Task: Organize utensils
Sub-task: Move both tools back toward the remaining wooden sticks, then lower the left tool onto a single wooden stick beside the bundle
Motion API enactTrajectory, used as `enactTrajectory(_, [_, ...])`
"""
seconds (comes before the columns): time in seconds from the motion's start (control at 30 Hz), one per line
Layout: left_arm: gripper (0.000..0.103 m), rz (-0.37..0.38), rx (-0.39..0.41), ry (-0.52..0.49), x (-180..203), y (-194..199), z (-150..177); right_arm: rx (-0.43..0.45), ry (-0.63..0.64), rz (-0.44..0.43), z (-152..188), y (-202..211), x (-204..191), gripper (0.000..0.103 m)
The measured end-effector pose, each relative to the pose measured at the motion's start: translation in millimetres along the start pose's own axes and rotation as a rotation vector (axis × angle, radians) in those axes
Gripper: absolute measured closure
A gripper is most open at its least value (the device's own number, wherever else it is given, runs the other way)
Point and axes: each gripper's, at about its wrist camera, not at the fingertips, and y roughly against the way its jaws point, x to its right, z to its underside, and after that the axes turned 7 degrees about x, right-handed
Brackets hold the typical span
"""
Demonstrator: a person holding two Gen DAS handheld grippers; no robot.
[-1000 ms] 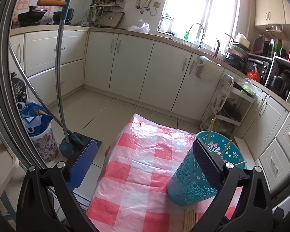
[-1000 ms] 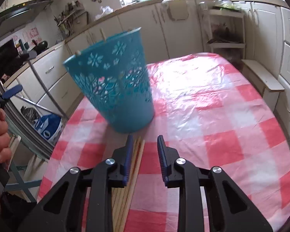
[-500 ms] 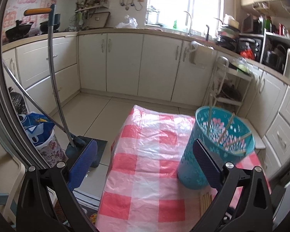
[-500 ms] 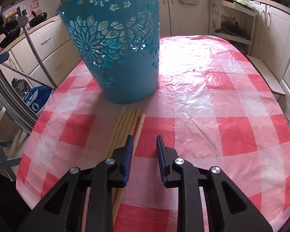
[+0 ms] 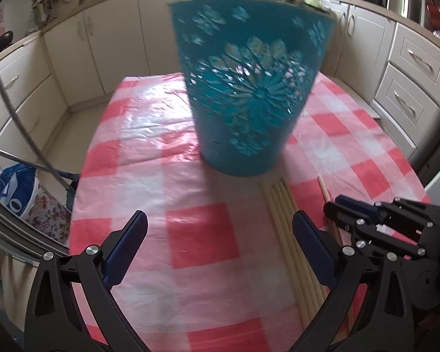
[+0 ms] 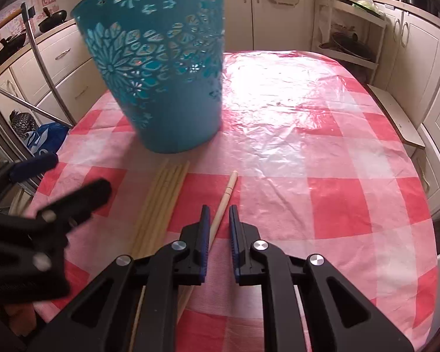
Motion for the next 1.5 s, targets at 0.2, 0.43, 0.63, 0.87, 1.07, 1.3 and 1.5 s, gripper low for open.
enactTrajectory(0.2, [0.008, 0.006, -0.051, 0.040, 1, -14, 4, -0.002, -0.013, -0.013, 0, 2, 10, 0.089])
enactTrajectory(0.43, [0.008, -0.006, -0.110, 0.076, -3, -30, 9, -0.004, -0.015, -0.026, 1, 5, 14, 0.089])
enactTrajectory(0.63, [0.008, -0.017, -0.121, 0.071, -1, -35, 10, -0.004, -0.011, -0.032, 3, 6, 15, 0.089])
enactTrajectory(0.87, [0.008, -0.057, -0.132, 0.040, 3, -42, 7, -0.003, -0.006, -0.029, 3, 6, 16, 0.089])
enactTrajectory(1.07, [0.008, -0.061, -0.131, 0.028, 9, -42, 6, -0.004, -0.005, -0.029, 3, 6, 15, 0.089])
enactTrajectory(1.3, [0.008, -0.064, -0.128, 0.021, 12, -41, 5, -0.002, 0.000, -0.026, 2, 5, 14, 0.089])
enactTrajectory(1.5, [0.014, -0.036, -0.114, -0.002, 16, -39, 4, -0.002, 0.023, -0.016, 3, 5, 8, 0.089])
